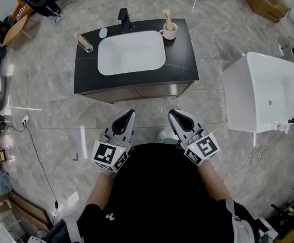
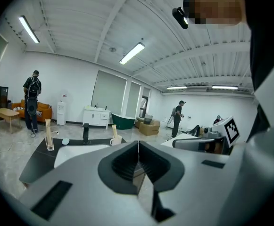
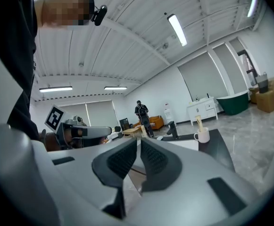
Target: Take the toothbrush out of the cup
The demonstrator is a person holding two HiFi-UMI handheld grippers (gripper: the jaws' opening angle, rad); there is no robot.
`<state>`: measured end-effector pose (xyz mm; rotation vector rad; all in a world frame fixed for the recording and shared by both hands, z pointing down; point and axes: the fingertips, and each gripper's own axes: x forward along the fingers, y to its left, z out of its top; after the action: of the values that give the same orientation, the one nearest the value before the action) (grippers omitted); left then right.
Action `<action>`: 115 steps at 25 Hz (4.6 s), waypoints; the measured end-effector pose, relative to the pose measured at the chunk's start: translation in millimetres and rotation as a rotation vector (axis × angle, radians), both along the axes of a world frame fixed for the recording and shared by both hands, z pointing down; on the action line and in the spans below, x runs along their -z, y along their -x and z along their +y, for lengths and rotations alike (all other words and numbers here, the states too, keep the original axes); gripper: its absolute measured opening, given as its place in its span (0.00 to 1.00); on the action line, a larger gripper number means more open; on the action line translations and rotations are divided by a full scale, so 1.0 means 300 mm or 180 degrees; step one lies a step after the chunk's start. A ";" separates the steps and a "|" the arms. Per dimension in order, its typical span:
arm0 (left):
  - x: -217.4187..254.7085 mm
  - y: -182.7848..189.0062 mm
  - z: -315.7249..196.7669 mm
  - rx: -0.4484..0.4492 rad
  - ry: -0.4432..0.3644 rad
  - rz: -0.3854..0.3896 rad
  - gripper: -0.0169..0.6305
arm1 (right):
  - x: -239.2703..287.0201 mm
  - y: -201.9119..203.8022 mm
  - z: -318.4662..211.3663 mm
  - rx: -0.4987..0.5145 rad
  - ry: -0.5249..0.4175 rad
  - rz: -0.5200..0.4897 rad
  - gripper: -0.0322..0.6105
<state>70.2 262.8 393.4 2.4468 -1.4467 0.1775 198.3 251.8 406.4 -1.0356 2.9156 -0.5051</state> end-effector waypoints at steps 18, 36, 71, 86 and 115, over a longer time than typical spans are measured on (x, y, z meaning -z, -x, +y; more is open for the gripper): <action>-0.070 0.313 -0.373 -0.0047 0.0057 0.0146 0.06 | -0.021 0.255 -0.356 -0.0188 0.0072 0.0190 0.12; -0.167 0.888 -0.648 0.0110 0.0283 0.0047 0.06 | -0.013 0.703 -0.694 -0.0360 0.0128 0.0278 0.12; -0.432 1.270 -1.143 0.1595 0.0606 -0.0301 0.25 | -0.006 0.361 -0.901 -0.0888 0.0154 0.0559 0.12; -0.596 1.395 -1.319 0.1737 0.0733 -0.0615 0.27 | -0.008 0.280 -0.850 -0.1344 0.0217 0.0777 0.12; -0.064 1.195 -1.298 0.1246 0.0103 -0.0967 0.09 | -0.033 0.229 -0.831 -0.1392 0.0238 0.0379 0.12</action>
<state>-288.4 -126.6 412.5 2.1235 -1.9981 0.4967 129.5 2.4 416.1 -1.7058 2.6509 -0.5478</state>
